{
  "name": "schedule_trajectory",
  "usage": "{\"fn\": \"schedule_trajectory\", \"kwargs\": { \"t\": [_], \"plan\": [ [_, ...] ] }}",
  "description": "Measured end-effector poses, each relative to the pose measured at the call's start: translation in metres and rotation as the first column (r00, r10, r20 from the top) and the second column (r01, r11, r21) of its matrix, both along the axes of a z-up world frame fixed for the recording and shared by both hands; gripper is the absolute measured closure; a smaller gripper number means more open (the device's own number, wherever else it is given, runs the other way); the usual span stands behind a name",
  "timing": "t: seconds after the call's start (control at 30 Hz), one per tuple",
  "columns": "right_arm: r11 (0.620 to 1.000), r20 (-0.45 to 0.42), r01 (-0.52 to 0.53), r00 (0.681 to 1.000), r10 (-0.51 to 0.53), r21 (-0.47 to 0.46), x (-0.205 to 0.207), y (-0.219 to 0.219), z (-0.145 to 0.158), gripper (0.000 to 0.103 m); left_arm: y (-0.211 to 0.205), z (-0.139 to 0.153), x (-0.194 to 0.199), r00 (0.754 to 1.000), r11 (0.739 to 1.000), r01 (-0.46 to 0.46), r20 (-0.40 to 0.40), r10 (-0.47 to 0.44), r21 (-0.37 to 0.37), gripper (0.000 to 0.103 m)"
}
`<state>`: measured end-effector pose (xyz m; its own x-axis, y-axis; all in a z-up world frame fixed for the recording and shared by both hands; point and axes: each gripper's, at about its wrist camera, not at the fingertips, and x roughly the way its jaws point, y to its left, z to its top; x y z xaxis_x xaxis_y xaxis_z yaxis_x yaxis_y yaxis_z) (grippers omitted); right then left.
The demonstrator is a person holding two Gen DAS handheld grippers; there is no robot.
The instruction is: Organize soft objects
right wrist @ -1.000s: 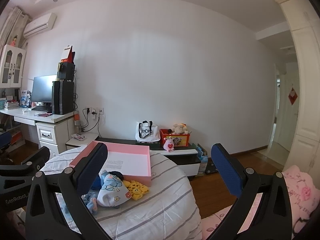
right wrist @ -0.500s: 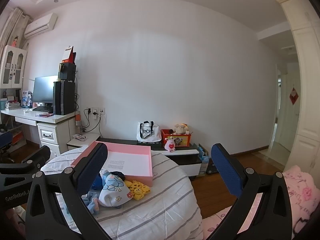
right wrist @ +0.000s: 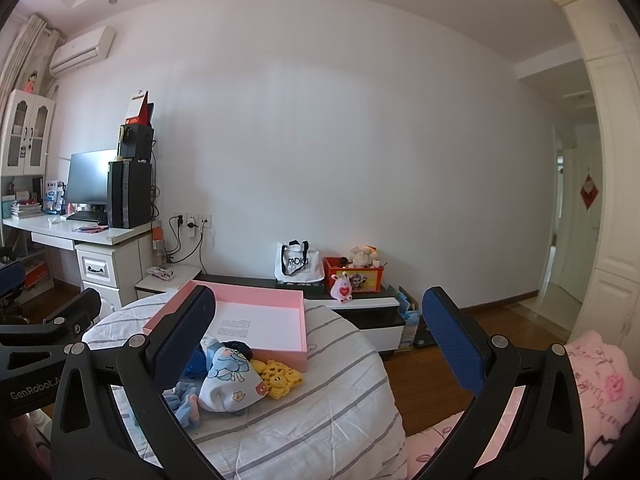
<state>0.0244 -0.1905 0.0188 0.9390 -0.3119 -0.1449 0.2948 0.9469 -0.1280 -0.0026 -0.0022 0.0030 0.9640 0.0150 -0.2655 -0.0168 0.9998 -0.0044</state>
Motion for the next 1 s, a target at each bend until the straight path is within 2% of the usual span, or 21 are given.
{"fn": "schedule_trajectory", "kwargs": {
  "t": [1.0],
  "plan": [
    [1.0, -0.012, -0.004, 1.0, 0.004, -0.001, 0.003, 0.0005, -0.0037, 0.0, 0.003, -0.0025, 0.0021, 1.0, 1.0, -0.008, -0.006, 0.008, -0.006, 0.0]
  ]
}}
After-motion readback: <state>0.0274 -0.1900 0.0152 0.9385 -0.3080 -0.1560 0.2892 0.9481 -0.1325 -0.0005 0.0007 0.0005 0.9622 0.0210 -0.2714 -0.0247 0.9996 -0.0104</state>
